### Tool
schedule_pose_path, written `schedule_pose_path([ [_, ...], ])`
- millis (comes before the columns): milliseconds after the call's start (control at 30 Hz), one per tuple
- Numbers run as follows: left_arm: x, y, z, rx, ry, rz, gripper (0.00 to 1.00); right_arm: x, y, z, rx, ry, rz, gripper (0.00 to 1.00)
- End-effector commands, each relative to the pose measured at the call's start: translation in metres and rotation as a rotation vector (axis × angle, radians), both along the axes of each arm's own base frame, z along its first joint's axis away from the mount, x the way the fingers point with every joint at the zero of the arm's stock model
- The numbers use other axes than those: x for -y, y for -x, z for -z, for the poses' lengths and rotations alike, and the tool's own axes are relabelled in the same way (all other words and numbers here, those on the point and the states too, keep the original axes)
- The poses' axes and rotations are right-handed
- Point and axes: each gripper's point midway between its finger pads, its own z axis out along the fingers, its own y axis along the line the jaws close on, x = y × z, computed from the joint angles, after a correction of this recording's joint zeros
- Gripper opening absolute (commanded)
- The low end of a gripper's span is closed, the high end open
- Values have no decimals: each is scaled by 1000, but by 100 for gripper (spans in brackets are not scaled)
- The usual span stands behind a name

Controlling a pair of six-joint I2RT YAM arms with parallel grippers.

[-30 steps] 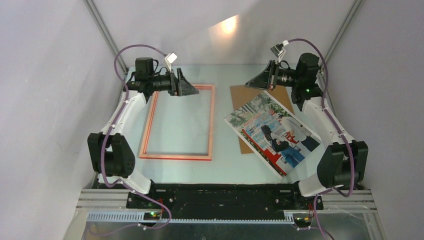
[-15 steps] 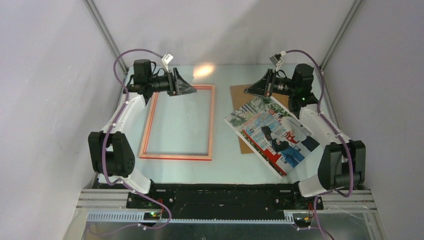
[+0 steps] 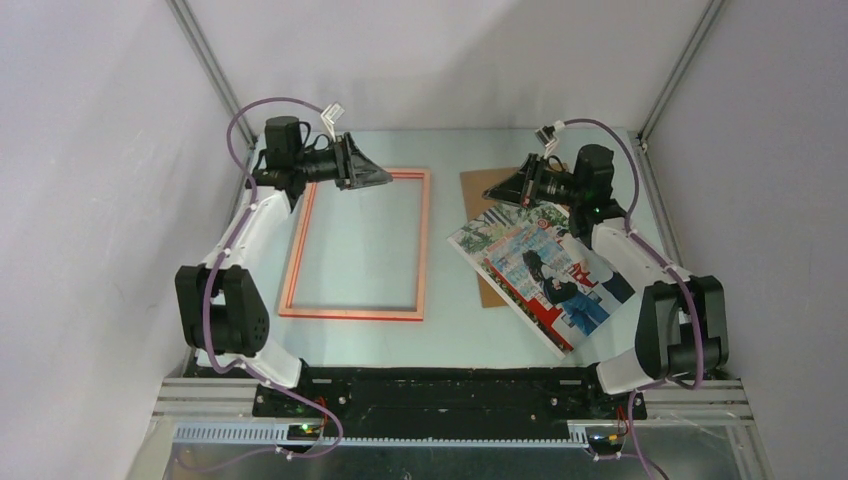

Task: Put the photo into the frame
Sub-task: Pick up the photo frame item at the center of the board.

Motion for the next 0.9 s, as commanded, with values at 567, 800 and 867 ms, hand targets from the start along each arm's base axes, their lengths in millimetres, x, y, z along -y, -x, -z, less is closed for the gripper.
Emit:
schedule_pose_path([
  [567,10,36,-34,68,92,68,38,13,-12,-4,97,-29,53,0],
  [800,9,34,-27,58,83,44,40,13,-9,-1,98,-25,63,0],
  [867,9,34,-28,61,82,38,39,11,-7,0,99,-25,62,0],
])
